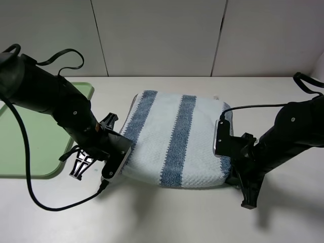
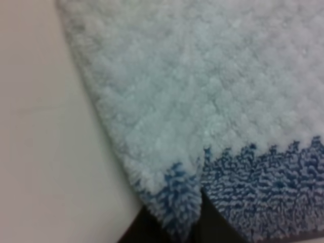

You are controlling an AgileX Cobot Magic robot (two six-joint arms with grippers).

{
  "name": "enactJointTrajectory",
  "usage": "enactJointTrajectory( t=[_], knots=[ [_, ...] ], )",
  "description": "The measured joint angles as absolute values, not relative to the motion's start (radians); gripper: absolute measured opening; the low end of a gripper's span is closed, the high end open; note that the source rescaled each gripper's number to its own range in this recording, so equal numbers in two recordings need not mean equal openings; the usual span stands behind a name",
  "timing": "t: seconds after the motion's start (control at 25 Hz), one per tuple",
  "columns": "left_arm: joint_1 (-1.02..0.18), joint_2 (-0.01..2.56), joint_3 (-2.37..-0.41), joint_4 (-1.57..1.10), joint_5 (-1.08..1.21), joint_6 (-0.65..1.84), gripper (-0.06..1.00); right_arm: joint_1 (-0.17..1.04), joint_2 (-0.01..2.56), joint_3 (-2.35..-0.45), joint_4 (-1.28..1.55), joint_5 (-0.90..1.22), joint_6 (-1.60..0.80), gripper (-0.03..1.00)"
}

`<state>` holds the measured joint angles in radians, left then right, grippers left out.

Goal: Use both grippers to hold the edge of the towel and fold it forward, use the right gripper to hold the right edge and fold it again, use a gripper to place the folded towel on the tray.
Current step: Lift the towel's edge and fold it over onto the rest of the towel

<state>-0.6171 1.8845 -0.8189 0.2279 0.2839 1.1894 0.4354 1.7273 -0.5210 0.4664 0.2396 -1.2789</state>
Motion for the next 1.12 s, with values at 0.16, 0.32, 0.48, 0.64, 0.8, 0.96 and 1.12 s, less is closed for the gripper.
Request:
enactJointTrajectory(
  t=[0.16, 0.32, 0.48, 0.64, 0.8, 0.96, 1.12],
  knots=[
    [-0.617, 1.884, -0.819, 0.227, 0.316, 1.189, 0.0, 0.435, 1.727, -0.521, 0.476, 0.257, -1.279, 0.0],
    [-0.617, 1.879, -0.819, 0.223, 0.349, 1.189, 0.0, 0.435, 1.725, -0.522, 0.481, 0.273, -1.279, 0.0],
    [-0.617, 1.842, -0.837, 0.223, 0.386, 1.189, 0.0, 0.435, 1.713, -0.552, 0.481, 0.336, -1.278, 0.0],
    [-0.618, 1.793, -0.888, 0.223, 0.446, 1.188, 0.0, 0.435, 1.68, -0.61, 0.481, 0.403, -1.275, 0.0],
    [-0.618, 1.785, -0.947, 0.223, 0.531, 1.188, 0.0, 0.435, 1.666, -0.684, 0.481, 0.478, -1.271, 0.0],
    [-0.618, 1.785, -0.999, 0.224, 0.604, 1.188, 0.0, 0.435, 1.666, -0.76, 0.453, 0.551, -1.225, 0.0],
    [-0.618, 1.785, -1.053, 0.224, 0.658, 1.187, 0.0, 0.435, 1.666, -0.831, 0.365, 0.612, -1.137, 0.0]
  ],
)
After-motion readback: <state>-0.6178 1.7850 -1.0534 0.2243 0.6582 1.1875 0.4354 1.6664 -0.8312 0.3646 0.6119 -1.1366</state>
